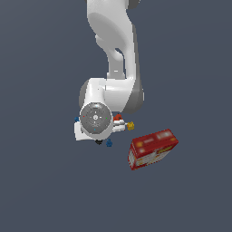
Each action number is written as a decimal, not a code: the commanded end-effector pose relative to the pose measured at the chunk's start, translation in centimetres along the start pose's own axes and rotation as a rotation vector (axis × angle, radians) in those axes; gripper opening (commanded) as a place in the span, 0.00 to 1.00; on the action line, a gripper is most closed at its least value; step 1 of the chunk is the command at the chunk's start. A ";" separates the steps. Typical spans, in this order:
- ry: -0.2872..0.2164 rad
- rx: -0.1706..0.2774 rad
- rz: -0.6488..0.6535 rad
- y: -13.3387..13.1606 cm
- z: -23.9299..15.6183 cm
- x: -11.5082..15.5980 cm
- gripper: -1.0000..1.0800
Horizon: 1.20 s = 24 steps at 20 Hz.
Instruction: Pick up a designated object from a clutter of objects.
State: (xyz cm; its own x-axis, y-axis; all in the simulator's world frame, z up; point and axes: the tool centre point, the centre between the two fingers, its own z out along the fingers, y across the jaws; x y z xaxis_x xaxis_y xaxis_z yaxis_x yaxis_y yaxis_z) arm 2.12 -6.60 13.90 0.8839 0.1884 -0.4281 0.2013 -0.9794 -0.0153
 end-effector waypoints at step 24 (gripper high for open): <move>-0.207 0.011 -0.099 2.7 9.0 1.4 0.81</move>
State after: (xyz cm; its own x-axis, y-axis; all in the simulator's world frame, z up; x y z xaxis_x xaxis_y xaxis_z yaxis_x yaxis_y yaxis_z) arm 0.33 -9.58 5.35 0.7549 0.2658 -0.5996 0.2772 -0.9578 -0.0756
